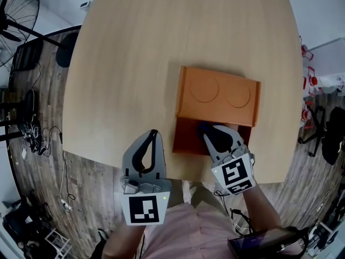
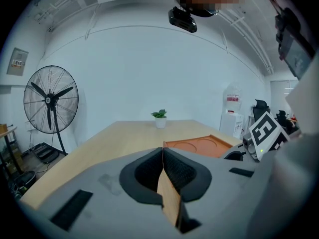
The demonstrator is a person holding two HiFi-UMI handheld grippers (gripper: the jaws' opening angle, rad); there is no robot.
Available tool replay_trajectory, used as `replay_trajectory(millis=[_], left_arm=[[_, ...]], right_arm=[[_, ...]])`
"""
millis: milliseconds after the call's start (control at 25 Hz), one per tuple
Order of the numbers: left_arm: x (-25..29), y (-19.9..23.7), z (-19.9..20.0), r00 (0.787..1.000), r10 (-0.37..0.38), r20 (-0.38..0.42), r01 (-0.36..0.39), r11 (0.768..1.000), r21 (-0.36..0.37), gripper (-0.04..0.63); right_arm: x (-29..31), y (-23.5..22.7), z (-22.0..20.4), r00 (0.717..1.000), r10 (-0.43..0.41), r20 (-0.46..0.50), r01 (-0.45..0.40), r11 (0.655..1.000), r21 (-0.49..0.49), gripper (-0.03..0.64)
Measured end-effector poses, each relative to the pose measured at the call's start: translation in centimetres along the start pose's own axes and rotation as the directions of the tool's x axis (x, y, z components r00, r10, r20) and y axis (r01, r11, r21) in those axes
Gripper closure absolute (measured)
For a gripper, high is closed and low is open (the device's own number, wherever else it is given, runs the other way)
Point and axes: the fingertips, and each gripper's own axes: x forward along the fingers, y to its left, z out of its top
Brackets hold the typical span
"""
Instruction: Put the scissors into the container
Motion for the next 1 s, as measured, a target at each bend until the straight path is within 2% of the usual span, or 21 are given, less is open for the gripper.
replay_trajectory(millis=[400, 640, 720, 800, 920, 1000], left_arm=[[-0.7, -0.2, 1.6, 0.999, 0.003, 0.044, -0.004, 1.000, 0.008, 0.583], [-3.0, -2.2, 5.9, 0.990, -0.011, 0.141, 0.005, 0.999, 0.038, 0.583], [-3.9, -3.3, 7.9, 0.983, -0.019, 0.184, 0.011, 0.999, 0.043, 0.583], [-4.9, -4.5, 9.9, 0.974, -0.031, 0.224, 0.021, 0.999, 0.049, 0.583], [-6.4, -6.5, 12.8, 0.953, -0.053, 0.297, 0.026, 0.995, 0.095, 0.583], [-7.3, -8.0, 14.5, 0.942, -0.064, 0.330, 0.033, 0.994, 0.100, 0.583]], right_arm=[[-1.1, -0.1, 1.3, 0.999, -0.017, 0.041, 0.017, 1.000, 0.005, 0.541], [-6.1, -0.3, 5.5, 0.979, -0.057, 0.196, 0.044, 0.997, 0.069, 0.546], [-8.7, -0.7, 7.3, 0.958, -0.087, 0.274, 0.065, 0.994, 0.089, 0.553], [-11.6, -1.0, 9.1, 0.924, -0.126, 0.362, 0.094, 0.990, 0.104, 0.570], [-16.0, -1.5, 11.9, 0.851, -0.189, 0.491, 0.150, 0.982, 0.118, 0.613], [-18.9, -1.8, 13.6, 0.801, -0.226, 0.555, 0.185, 0.974, 0.129, 0.615]])
